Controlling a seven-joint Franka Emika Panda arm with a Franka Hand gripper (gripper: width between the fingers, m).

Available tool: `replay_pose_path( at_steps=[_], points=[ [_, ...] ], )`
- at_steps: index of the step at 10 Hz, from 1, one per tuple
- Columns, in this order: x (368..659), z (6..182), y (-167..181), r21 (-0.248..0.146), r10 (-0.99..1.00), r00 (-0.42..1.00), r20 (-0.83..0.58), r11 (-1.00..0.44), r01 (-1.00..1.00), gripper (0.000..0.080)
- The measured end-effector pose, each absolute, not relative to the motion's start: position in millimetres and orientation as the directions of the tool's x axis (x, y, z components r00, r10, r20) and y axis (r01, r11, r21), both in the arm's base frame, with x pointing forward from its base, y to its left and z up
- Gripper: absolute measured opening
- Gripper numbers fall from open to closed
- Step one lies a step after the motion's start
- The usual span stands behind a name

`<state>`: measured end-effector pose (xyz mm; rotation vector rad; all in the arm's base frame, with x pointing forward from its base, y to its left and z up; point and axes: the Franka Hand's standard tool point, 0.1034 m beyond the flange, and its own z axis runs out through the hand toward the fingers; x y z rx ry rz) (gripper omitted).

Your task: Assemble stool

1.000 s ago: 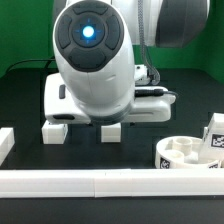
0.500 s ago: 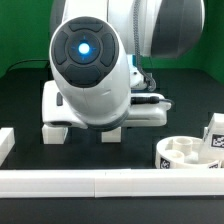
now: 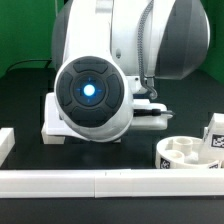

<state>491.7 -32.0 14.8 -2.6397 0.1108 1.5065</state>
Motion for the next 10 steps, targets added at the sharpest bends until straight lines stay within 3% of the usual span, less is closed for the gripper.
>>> replay_pose_path(
  at_steps=[1,2,3,7,10],
  points=[
    [491,13.0,-31,-0.051,-0.013,0.505,-0.863,-0.992,-0.112,0.0521],
    [490,12.7,-31,-0.051,-0.012,0.504,-0.863,-0.992,-0.111,0.0382],
    [491,13.0,-31,-0.051,-0.012,0.505,-0.863,-0.993,-0.111,0.0334],
    [495,22.9,-29,-0.055,-0.01,0.508,-0.861,-0.992,-0.112,0.0334],
    [504,81.0,-17,-0.084,0.019,0.471,-0.882,-0.99,-0.117,0.0334]
  ],
)
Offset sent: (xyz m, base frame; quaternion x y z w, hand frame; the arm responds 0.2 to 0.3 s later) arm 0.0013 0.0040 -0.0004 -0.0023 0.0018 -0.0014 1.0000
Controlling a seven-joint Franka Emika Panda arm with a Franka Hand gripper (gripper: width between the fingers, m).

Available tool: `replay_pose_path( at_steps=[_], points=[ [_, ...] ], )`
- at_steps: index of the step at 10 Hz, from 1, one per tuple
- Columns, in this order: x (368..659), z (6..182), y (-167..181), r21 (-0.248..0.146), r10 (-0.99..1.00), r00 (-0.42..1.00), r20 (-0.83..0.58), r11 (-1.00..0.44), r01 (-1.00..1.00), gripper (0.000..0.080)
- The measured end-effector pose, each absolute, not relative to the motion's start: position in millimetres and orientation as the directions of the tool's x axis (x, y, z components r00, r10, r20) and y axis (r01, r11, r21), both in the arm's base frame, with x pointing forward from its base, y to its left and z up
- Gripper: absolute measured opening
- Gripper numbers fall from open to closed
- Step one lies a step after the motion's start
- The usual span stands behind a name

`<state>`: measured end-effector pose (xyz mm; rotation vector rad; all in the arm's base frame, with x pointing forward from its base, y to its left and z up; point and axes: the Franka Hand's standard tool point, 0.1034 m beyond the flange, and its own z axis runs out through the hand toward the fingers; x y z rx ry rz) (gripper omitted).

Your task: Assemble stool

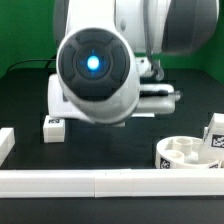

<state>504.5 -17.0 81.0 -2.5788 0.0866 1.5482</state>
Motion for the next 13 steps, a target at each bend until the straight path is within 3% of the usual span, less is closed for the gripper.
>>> replay_pose_path(
  at_steps=[1,5,6,9,13],
  points=[
    [511,86.8,-20,-0.087,0.02,0.485,-0.874,-0.989,-0.116,0.0334],
    [521,77.3,-21,-0.087,0.007,0.553,-0.833,-0.989,-0.119,0.0335],
    [541,65.5,-24,-0.111,-0.032,0.68,-0.732,-0.98,-0.166,0.0335],
    [559,97.5,-25,-0.133,-0.06,0.807,-0.588,-0.977,-0.169,0.0335],
    [571,94.4,-30,-0.114,-0.116,0.929,-0.351,-0.98,-0.165,0.0337]
  ],
)
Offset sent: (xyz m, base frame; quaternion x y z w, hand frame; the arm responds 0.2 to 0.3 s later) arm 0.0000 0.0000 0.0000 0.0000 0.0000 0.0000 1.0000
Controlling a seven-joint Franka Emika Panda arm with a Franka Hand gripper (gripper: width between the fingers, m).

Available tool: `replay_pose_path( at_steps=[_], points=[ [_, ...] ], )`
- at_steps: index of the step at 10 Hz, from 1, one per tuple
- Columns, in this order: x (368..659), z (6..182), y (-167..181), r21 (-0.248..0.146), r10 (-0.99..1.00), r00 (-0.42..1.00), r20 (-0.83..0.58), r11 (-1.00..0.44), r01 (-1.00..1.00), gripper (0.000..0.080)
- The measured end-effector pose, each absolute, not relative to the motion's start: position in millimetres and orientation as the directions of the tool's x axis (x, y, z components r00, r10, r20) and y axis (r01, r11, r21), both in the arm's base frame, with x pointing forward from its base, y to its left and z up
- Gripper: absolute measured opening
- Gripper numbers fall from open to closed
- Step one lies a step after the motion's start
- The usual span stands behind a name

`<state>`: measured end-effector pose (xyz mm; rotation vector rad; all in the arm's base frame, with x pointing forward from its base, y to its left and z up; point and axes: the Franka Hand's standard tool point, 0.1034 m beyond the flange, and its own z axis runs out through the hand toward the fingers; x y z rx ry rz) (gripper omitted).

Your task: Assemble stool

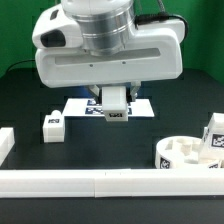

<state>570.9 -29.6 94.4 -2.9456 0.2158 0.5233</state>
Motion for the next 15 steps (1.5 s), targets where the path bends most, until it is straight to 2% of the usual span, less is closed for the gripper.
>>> replay_pose_path(
  at_steps=[1,4,6,8,9,11,15],
  points=[
    [579,94.3,-30,-0.108,-0.126,0.954,-0.271,-0.981,-0.161,0.0337],
    [599,122.3,-19,-0.104,-0.127,0.987,-0.094,-0.985,-0.137,0.0337],
    [601,115.0,-25,-0.082,-0.143,0.989,0.045,-0.987,-0.139,0.0337],
    [602,115.6,-23,-0.065,-0.132,0.988,0.082,-0.99,-0.127,0.0337],
    [610,126.6,-6,-0.011,-0.045,0.996,0.081,-0.999,-0.044,0.0337],
    [620,130.6,14,-0.029,-0.048,0.99,0.136,-0.999,-0.045,0.0337],
    [622,129.3,14,-0.029,-0.044,0.987,0.157,-0.999,-0.04,0.0337]
  ],
)
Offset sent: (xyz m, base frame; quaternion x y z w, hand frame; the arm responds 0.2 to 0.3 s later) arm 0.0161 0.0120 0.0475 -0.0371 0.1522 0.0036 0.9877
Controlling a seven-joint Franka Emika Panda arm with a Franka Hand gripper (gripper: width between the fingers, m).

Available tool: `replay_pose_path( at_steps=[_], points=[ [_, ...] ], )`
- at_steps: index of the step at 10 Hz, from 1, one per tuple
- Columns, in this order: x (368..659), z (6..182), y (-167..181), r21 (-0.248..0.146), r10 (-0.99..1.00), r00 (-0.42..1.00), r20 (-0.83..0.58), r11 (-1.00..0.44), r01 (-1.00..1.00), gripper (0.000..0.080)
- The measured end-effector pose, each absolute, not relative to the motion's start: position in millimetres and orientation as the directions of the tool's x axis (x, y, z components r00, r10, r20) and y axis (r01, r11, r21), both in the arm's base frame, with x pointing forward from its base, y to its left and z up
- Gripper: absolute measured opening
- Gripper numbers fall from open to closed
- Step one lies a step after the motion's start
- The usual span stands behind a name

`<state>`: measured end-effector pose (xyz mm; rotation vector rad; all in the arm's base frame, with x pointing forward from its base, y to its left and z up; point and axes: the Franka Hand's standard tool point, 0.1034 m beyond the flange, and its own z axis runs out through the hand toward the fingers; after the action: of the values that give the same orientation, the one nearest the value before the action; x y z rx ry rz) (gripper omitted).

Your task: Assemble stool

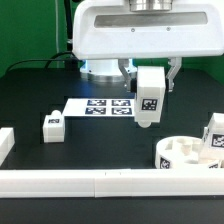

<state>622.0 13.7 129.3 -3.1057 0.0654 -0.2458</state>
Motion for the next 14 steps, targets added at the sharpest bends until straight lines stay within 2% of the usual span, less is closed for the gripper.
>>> replay_pose_path(
  at_steps=[2,4,7,9,14],
  points=[
    [634,131.9,19,-0.072,-0.123,0.923,0.364,-0.992,-0.103,0.0337],
    [633,127.5,21,-0.065,-0.124,0.88,0.458,-0.992,-0.106,0.0337],
    [628,119.8,26,-0.066,-0.124,0.886,0.446,-0.992,-0.106,0.0337],
    [617,104.5,55,-0.054,-0.087,0.887,0.453,-0.996,-0.07,0.0337],
    [618,101.2,51,-0.036,-0.068,0.869,0.491,-0.998,-0.058,0.0337]
  ],
)
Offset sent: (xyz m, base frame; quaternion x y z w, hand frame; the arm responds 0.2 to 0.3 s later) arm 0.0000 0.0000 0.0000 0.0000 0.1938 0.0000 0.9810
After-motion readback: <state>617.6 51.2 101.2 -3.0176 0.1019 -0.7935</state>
